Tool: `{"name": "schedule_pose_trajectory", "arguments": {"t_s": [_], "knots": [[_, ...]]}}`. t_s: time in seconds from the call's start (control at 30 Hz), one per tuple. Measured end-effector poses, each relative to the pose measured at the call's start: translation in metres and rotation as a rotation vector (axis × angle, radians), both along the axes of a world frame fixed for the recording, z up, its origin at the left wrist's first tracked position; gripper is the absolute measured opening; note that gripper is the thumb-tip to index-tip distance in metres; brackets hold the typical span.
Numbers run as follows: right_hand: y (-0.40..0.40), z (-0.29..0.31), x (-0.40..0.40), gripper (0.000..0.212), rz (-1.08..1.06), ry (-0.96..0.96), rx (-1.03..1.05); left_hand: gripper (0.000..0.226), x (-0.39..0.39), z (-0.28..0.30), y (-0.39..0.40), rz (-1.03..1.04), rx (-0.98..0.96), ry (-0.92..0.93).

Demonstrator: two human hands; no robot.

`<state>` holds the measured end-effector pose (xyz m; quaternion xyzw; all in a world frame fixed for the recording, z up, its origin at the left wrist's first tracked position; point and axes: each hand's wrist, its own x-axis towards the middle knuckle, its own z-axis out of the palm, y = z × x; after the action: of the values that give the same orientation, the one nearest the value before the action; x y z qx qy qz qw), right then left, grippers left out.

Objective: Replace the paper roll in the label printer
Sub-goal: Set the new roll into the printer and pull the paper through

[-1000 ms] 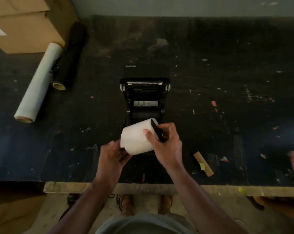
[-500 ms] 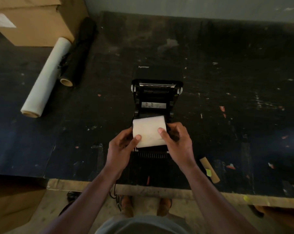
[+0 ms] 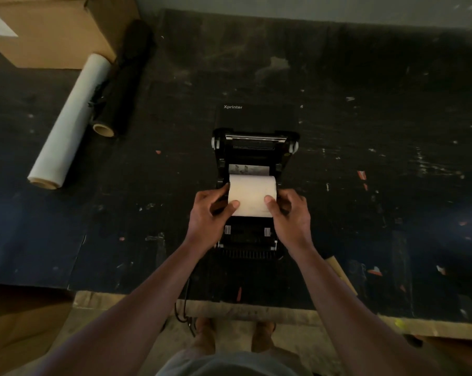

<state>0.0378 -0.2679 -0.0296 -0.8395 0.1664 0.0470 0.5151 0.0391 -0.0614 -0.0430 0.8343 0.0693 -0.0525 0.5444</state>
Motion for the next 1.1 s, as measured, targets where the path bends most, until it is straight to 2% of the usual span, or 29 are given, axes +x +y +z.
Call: {"name": "schedule_pose_trajectory", "arguments": {"t_s": [0.47,0.67,0.87,0.97,1.1], "knots": [[0.011,-0.016,0.008,0.046,-0.020,0.041,-0.094,0.054,0.012,-0.018,-0.002,0.024,0.033,0.098],[0.013,-0.009,0.005,0.030,-0.072,-0.003,-0.194,0.051,0.010,-0.011,-0.004,0.049,0.108,0.083],[0.016,-0.004,-0.001,0.023,-0.273,0.041,0.041,0.034,0.006,-0.007,-0.007,0.191,0.036,0.108],[0.011,-0.003,0.003,0.018,-0.338,0.172,0.211,0.031,0.005,-0.006,-0.005,0.226,-0.032,0.185],[0.000,-0.003,0.006,0.014,-0.309,0.303,0.303,0.024,0.007,-0.007,0.001,0.227,-0.256,0.357]]}}
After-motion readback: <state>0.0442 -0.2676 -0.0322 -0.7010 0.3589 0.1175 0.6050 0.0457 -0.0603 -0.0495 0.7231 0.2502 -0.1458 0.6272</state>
